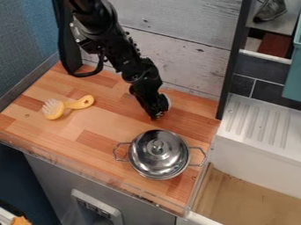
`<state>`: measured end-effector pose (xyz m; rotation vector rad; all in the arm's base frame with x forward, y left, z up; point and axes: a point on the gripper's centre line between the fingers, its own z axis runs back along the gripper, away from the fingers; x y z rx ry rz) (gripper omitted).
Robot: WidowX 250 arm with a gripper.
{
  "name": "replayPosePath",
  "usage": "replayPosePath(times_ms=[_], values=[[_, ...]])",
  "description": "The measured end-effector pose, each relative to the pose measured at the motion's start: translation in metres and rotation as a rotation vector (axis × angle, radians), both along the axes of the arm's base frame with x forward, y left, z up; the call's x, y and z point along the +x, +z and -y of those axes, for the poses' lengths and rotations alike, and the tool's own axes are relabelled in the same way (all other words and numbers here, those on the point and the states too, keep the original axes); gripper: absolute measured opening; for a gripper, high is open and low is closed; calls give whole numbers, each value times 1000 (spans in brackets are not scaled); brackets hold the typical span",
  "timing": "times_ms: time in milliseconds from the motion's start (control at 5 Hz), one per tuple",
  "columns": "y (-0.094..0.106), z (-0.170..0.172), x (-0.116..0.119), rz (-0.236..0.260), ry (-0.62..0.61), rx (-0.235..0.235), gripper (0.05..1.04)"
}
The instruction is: Move the sushi to the upper right side of the table
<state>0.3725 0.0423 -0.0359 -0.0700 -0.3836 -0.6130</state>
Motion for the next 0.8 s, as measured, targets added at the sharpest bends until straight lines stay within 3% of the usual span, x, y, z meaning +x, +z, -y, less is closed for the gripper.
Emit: replayPosePath(times_ms=[200,400,800], values=[[0,0,-1,-7,-1,-6,1011],[5,2,-1,6,-11,-12,1009],[61,-10,3,140,3,-29,1001]])
